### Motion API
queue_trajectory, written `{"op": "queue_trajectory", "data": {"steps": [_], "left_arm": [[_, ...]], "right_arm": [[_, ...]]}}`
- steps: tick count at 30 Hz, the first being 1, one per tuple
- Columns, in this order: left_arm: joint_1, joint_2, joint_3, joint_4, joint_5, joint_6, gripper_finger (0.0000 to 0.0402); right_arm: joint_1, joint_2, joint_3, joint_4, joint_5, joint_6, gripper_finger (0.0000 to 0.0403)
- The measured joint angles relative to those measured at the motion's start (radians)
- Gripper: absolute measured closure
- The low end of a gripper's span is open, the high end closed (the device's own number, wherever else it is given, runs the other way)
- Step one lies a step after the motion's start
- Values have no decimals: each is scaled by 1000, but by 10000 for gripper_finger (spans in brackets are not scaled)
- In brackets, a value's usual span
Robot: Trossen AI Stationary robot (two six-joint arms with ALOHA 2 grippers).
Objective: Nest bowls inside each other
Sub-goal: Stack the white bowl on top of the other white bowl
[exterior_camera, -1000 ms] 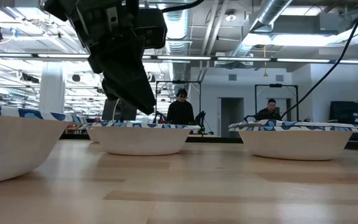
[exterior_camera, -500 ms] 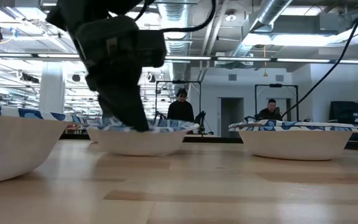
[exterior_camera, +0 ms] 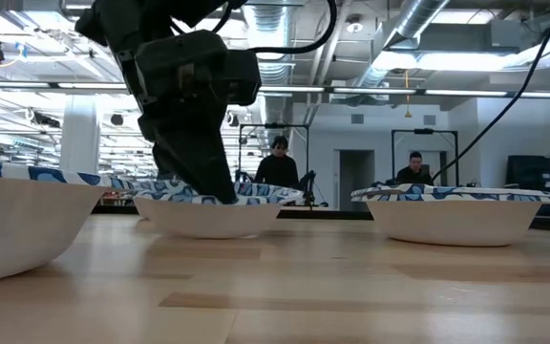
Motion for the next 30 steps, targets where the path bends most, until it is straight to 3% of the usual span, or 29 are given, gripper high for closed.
{"op": "queue_trajectory", "data": {"steps": [9, 17, 22, 30], "left_arm": [[0, 0, 58, -92, -58, 23, 309], [6, 10, 59, -127, -28, 42, 388], [12, 10, 59, -124, -59, 55, 399], [14, 0, 60, -104, 49, 53, 400]], "right_arm": [[-7, 0, 0, -25, 1, 0, 272], [-6, 0, -1, -27, 1, 0, 272], [-6, 0, -1, -28, 1, 0, 272], [-3, 0, -2, -32, 1, 0, 272]]}}
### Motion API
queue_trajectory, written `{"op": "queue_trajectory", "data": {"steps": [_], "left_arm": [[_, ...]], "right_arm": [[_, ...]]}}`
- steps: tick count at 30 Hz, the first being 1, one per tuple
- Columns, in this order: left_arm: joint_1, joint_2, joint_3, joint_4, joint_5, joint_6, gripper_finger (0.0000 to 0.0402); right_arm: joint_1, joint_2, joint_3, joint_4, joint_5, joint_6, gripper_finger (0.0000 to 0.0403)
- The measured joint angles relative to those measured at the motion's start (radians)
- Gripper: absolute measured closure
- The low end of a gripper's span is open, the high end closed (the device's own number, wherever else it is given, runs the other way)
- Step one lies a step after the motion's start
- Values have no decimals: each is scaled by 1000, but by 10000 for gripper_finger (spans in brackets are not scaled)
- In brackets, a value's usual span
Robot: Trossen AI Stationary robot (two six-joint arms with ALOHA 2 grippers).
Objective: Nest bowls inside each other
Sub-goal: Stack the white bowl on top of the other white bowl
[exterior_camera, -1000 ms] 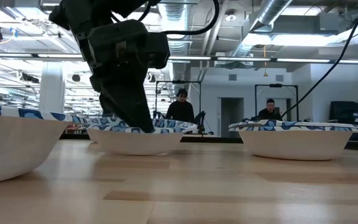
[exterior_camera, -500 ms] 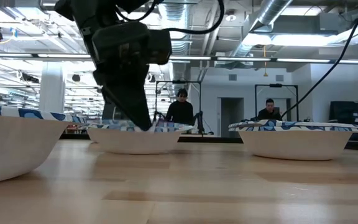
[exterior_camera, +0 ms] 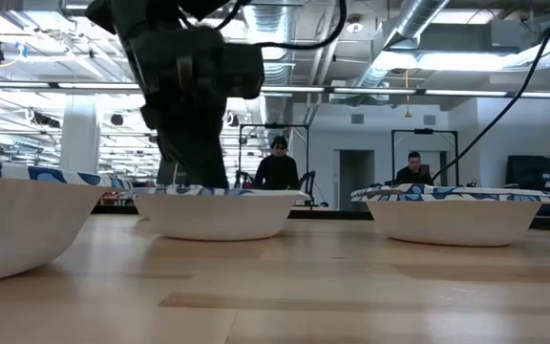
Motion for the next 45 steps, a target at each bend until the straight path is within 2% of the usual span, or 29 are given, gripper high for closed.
{"op": "queue_trajectory", "data": {"steps": [4, 10, 13, 18, 22, 33, 45], "left_arm": [[16, -11, 0, 55, 77, -1, 395], [77, -21, 53, 16, 89, 17, 361], [110, -21, 98, -49, 65, 74, 338], [175, -21, 160, -250, -31, 193, 307], [237, -20, 159, -281, -21, 243, 291], [363, -20, 160, -361, 17, 338, 286], [375, -20, 159, -378, 49, 425, 286]], "right_arm": [[0, 0, 0, -11, 0, 0, 272], [0, 0, 0, -14, -1, 0, 272], [4, 0, 0, -14, -1, 0, 272], [12, 0, 0, -15, -2, 0, 272], [18, 0, 0, -16, -2, 0, 272], [24, 0, 0, -42, -2, 1, 272], [20, 0, 0, -49, -2, 1, 272]]}}
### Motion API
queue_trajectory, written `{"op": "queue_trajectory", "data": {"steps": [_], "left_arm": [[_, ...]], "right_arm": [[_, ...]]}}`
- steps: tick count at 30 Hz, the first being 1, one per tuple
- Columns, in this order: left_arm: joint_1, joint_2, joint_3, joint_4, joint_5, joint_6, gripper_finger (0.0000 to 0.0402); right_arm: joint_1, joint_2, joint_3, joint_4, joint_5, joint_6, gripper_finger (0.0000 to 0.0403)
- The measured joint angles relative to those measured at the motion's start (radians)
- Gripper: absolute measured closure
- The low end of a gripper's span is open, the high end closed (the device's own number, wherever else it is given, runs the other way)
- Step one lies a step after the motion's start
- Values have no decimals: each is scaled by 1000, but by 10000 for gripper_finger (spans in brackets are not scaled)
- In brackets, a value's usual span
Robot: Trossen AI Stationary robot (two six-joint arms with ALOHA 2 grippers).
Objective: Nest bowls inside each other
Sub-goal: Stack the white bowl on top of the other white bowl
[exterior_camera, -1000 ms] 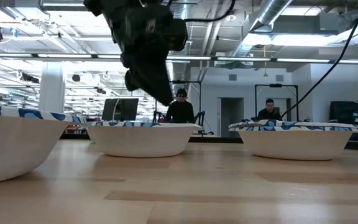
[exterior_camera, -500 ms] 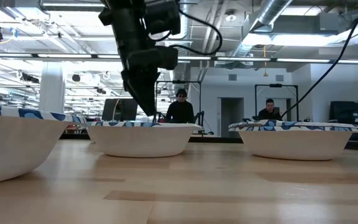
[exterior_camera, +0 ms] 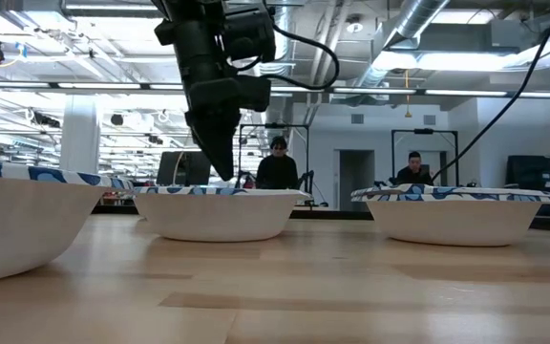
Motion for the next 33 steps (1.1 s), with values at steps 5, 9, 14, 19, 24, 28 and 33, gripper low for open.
{"op": "queue_trajectory", "data": {"steps": [5, 9, 14, 19, 24, 28, 33], "left_arm": [[0, 0, 0, 0, 25, 76, 286], [0, 5, 0, 1, 33, 145, 286], [9, 10, -23, 26, 38, 207, 286], [26, 10, -59, 28, 66, 203, 286], [39, 10, -63, 30, 66, 220, 286], [50, 10, -63, 52, 77, 211, 286], [47, 10, -63, 56, 91, 189, 286]], "right_arm": [[-5, 0, 0, 0, 0, 0, 272], [-5, 0, 0, 4, 0, 0, 272], [-5, 0, 0, 6, 0, 9, 272], [-8, 0, 0, 6, 0, 36, 272], [-21, 0, 0, 5, 0, 36, 272], [-31, 0, 0, 5, 0, 35, 272], [-32, 0, 0, 5, 0, 35, 272]]}}
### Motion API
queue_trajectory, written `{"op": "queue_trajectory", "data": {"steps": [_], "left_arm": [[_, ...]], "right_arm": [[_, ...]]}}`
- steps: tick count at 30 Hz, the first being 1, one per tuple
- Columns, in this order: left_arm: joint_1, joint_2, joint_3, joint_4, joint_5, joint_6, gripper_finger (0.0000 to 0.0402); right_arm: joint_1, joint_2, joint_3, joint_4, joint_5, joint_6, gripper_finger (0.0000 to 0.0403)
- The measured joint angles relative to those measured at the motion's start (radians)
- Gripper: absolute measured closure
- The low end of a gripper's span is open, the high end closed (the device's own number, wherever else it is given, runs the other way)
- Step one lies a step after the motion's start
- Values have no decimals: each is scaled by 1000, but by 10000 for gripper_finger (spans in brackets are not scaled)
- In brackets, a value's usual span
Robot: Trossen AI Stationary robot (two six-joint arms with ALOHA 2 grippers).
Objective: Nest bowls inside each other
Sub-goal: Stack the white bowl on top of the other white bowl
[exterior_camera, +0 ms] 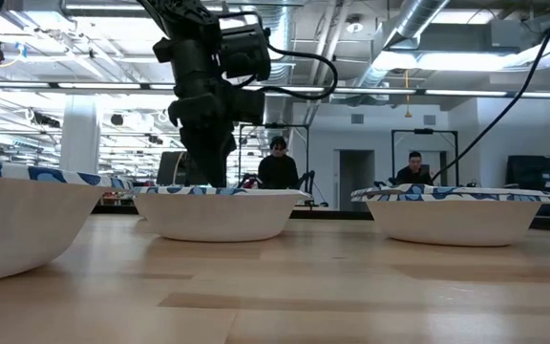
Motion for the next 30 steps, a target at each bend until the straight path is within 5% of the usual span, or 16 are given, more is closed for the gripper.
{"op": "queue_trajectory", "data": {"steps": [19, 25, 30], "left_arm": [[-13, 103, 6, 57, 19, 4, 290], [-15, 101, 10, 69, 43, 11, 381], [-26, 102, 29, 57, 64, -11, 398]], "right_arm": [[-5, 0, 1, -5, -1, 17, 272], [-5, -1, 1, -24, -3, 17, 272], [-12, -1, 1, -31, -13, 18, 272]]}}
